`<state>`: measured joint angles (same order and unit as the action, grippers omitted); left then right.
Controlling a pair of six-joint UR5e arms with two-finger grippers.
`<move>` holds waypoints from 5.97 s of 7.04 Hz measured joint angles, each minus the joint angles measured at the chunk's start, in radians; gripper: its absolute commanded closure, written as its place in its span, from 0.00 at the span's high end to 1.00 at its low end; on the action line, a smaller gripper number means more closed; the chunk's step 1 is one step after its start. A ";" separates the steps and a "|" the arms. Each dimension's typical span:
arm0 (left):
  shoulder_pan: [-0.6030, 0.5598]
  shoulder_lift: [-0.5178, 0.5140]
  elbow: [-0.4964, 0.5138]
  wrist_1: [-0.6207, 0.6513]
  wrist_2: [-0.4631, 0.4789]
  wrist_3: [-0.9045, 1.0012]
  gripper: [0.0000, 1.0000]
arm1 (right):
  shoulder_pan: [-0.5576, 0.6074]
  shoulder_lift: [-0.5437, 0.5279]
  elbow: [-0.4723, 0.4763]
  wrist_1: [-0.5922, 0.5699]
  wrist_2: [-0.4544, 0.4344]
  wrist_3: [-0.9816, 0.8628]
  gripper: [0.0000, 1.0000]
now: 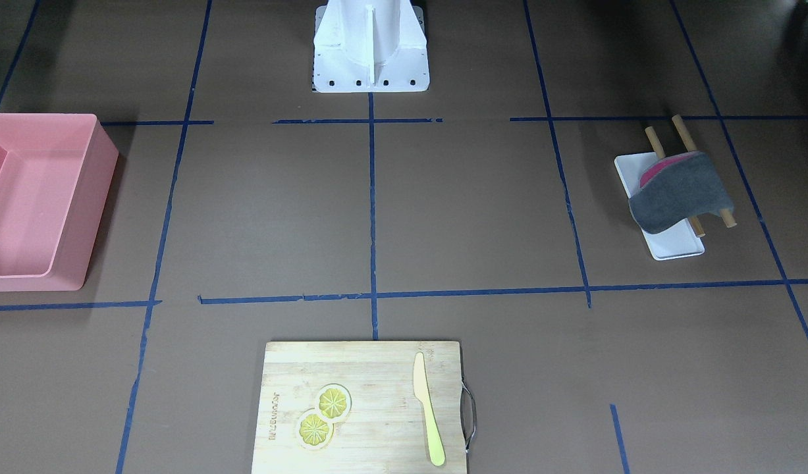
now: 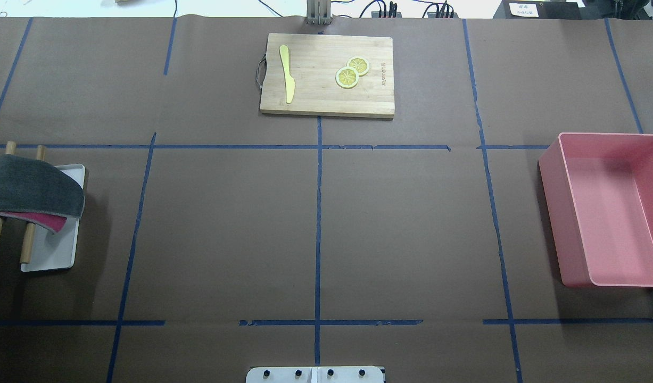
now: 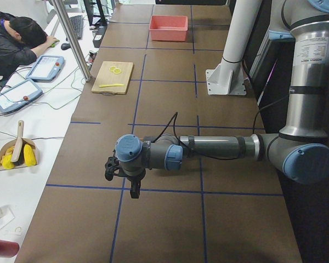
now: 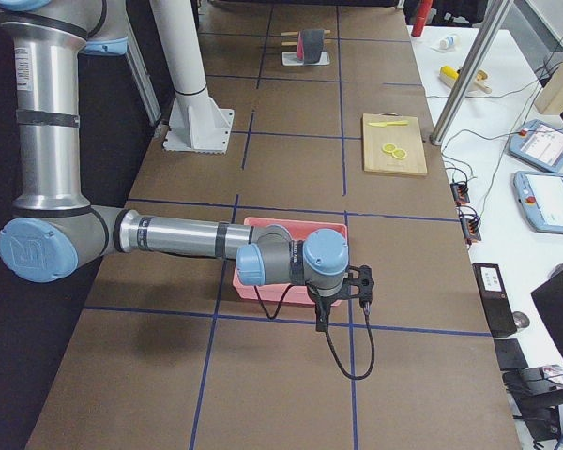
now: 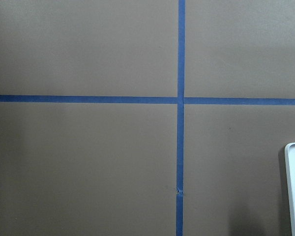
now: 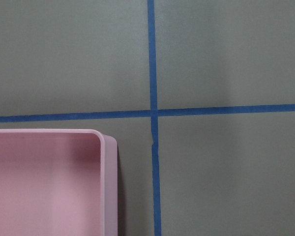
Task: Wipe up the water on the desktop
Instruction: 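Lower the left gripper onto the grey towel on the white tray and grasp it, then lift the grey towel off the white tray with the left gripper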
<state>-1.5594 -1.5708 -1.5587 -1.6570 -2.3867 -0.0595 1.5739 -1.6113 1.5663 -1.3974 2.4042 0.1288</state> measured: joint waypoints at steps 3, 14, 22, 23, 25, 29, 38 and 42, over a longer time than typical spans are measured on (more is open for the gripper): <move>0.052 0.004 -0.112 -0.019 -0.065 -0.108 1.00 | -0.003 0.005 0.006 0.000 0.004 0.000 1.00; 0.387 0.135 -0.174 -0.551 -0.077 -0.858 0.44 | -0.005 0.010 0.008 0.000 0.003 0.046 1.00; 0.382 0.145 -0.181 -0.550 -0.080 -0.856 0.26 | -0.005 0.010 0.006 0.000 0.003 0.046 1.00; 0.380 0.145 -0.184 -0.550 -0.080 -0.856 0.26 | -0.005 0.010 0.006 0.000 0.003 0.046 1.00; 0.379 0.144 -0.186 -0.550 -0.079 -0.855 0.26 | -0.005 0.010 0.006 0.000 0.003 0.047 1.00; 0.365 0.145 -0.197 -0.551 -0.079 -0.855 0.07 | -0.005 0.010 0.006 0.000 0.004 0.048 1.00; 0.189 0.129 -0.388 -0.428 -0.134 -0.853 0.05 | -0.017 0.034 0.015 0.001 0.057 0.064 1.00; 0.180 -0.097 -0.615 0.123 -0.161 -0.899 0.05 | -0.048 0.037 0.046 0.117 0.077 0.076 1.00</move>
<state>-1.3795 -1.6678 -2.1739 -1.5338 -2.5481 -0.9587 1.5260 -1.5739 1.6124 -1.2806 2.4813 0.2051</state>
